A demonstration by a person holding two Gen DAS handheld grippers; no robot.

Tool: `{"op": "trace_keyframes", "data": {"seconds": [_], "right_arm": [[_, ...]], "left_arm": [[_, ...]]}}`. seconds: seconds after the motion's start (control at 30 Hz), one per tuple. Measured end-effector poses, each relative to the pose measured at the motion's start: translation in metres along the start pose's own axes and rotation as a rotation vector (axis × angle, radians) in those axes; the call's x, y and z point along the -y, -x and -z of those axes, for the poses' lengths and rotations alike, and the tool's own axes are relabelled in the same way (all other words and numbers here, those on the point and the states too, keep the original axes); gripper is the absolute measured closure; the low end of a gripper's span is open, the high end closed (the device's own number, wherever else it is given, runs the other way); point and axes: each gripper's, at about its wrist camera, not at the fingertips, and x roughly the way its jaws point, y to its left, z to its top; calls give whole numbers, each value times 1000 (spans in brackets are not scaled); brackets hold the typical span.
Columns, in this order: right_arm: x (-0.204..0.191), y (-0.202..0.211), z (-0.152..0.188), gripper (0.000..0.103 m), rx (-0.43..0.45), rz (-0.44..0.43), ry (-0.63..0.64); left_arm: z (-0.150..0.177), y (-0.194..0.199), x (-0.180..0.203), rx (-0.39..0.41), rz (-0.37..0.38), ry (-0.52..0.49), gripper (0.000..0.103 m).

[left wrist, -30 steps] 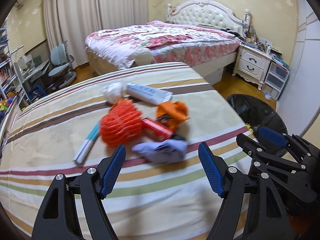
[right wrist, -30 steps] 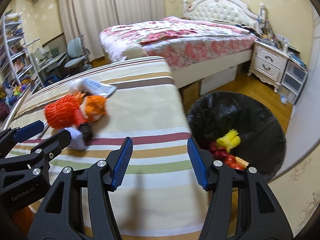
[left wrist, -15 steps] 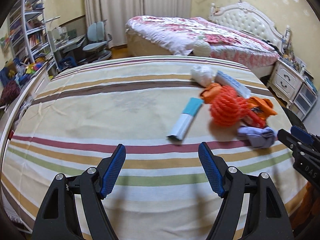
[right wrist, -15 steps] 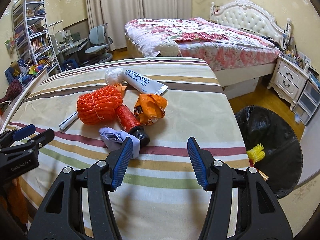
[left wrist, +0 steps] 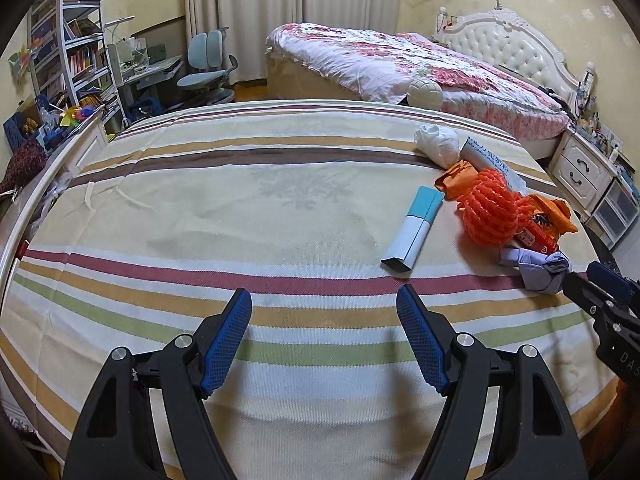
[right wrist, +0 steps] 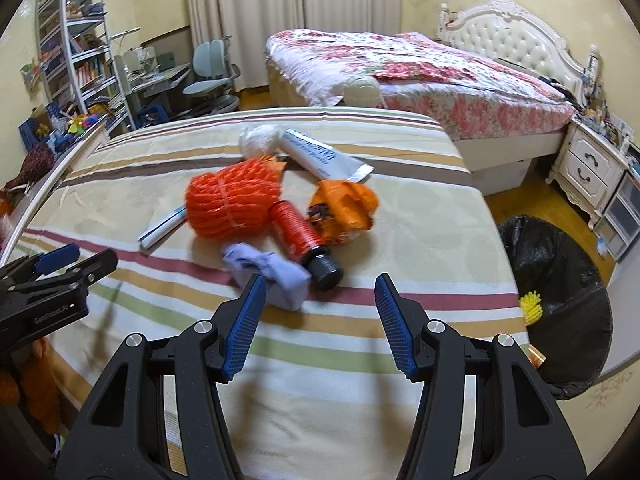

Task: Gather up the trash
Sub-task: 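Move both open tools back over the remaining trash on the bed, then grasp the lavender cloth with the right tool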

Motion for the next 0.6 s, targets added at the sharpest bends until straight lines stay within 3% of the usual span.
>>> {"op": "trace_keyframes", "data": {"seconds": [0.33,0.6], "right_arm": [[-28,-1,5,47,-23,-126,54],[-5,-4,0,47,-14,-56,-1]], "left_arm": [[1,-1,-15,-4,-11,34,30],[-2,-2,-22,-1,-16,49,30]]}}
